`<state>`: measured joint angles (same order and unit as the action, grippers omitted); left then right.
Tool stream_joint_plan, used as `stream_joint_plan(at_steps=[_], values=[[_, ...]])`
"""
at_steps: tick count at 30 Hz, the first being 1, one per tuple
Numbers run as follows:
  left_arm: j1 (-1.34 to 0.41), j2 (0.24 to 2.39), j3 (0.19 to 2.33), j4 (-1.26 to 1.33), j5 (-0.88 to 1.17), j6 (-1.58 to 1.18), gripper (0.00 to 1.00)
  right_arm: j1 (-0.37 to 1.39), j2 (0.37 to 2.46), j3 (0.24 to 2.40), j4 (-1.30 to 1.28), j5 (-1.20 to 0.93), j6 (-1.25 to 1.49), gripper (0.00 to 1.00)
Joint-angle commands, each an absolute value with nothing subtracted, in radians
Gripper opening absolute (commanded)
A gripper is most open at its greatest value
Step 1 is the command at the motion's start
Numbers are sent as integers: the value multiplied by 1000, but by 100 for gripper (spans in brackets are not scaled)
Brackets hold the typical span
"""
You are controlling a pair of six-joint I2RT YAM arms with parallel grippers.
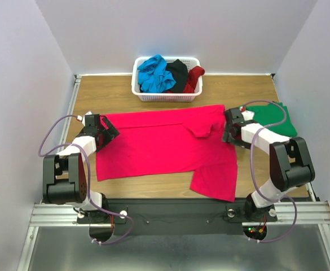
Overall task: Fold and stack the t-shirts
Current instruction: Fold the tshirt
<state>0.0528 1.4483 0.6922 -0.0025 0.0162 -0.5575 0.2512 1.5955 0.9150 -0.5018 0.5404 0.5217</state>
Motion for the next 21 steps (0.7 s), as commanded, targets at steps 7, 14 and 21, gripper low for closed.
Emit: stream_joint_plan(at_steps=[7,14,21], values=[[55,1445,650,-11,-17,-532,98,166,1436,933,-538,456,499,100],[55,1433,644,-8,-8,-529,98,164,1425,966,-391,7,456,95],[57,1427,637,-5,-5,-528,98,166,1614,1049,-325,-60,476,56]])
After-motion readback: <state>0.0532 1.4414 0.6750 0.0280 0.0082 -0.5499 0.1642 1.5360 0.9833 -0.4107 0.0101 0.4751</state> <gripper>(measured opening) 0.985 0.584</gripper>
